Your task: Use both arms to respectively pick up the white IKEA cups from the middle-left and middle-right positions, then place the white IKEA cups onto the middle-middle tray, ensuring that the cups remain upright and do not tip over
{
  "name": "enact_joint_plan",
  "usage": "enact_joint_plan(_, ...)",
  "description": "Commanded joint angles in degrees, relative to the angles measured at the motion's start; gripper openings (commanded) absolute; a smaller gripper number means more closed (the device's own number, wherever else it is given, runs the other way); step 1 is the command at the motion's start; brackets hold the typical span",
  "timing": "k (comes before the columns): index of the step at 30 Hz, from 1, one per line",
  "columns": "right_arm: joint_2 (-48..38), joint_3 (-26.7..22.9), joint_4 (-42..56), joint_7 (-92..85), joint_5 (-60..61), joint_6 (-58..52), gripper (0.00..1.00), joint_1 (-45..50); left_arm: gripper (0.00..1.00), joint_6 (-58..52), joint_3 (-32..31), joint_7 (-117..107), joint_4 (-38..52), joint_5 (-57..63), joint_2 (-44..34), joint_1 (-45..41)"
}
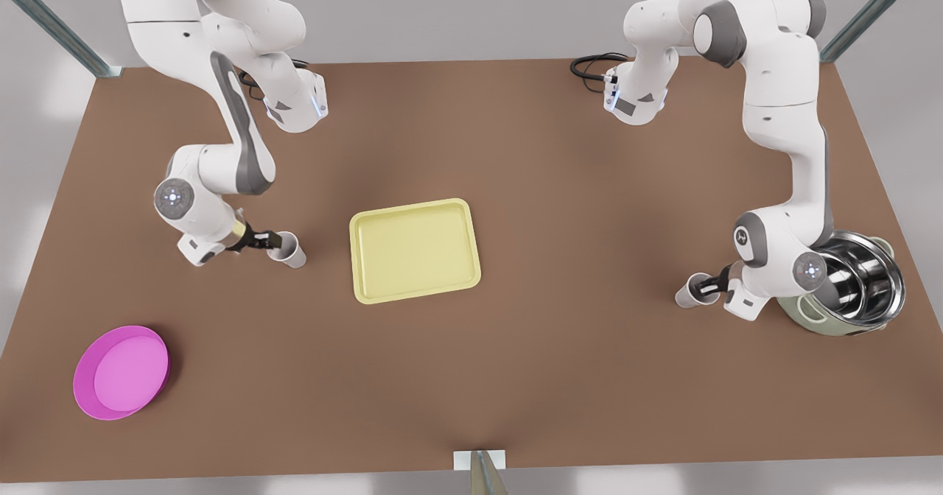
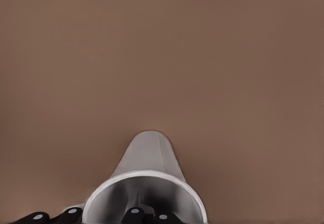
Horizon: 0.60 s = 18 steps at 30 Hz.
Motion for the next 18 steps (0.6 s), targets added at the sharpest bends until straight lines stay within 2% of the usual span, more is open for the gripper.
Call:
enact_joint_plan(1, -0.3, 0.0, -1.3, 3.1, 0.4, 4.3, 1.0, -0.1, 0.34, 0.6, 0.0, 5.9, 0.0, -1.2, -0.1, 0.1)
enact_joint_plan(3, -0.2, 0.0, -1.9, 2.8, 0.4, 4.3, 1.0, -0.1, 0.31, 0.6, -0.4, 6.2, 0.0, -1.1, -0.2, -0.1)
enact_joint_plan(9, 2.2, -0.1, -1.7, 2.5, 0.4, 4.8, 1.0, -0.9, 0.3, 0.3, -4.7, 1.1, 0.4, -1.0, -0.9, -1.1)
enact_joint_plan(11, 3.0, 0.0, -2.1, 2.5, 0.4, 4.8, 1.0, -0.9, 0.3, -1.3, -5.9, -10.5, 2.8, -1.1, -1.3, -6.0)
enact_joint_plan(15, 5.3, 0.0, -2.2, 2.5, 0.3, 5.0, 1.0, -0.6, 0.22, -1.4, -10.6, -19.9, 5.5, -1.0, -0.9, -7.1)
enact_joint_plan(17, 6.6, 0.0, -2.0, 2.5, 0.3, 5.1, 1.0, -0.4, 0.21, -1.4, -10.7, -28.1, 7.7, -1.1, -0.6, -11.4)
enact_joint_plan(18, 7.2, 0.0, -1.9, 2.5, 0.3, 5.6, 1.0, -0.4, 0.21, -1.4, -13.1, -33.6, 9.6, -1.0, -0.1, -12.8)
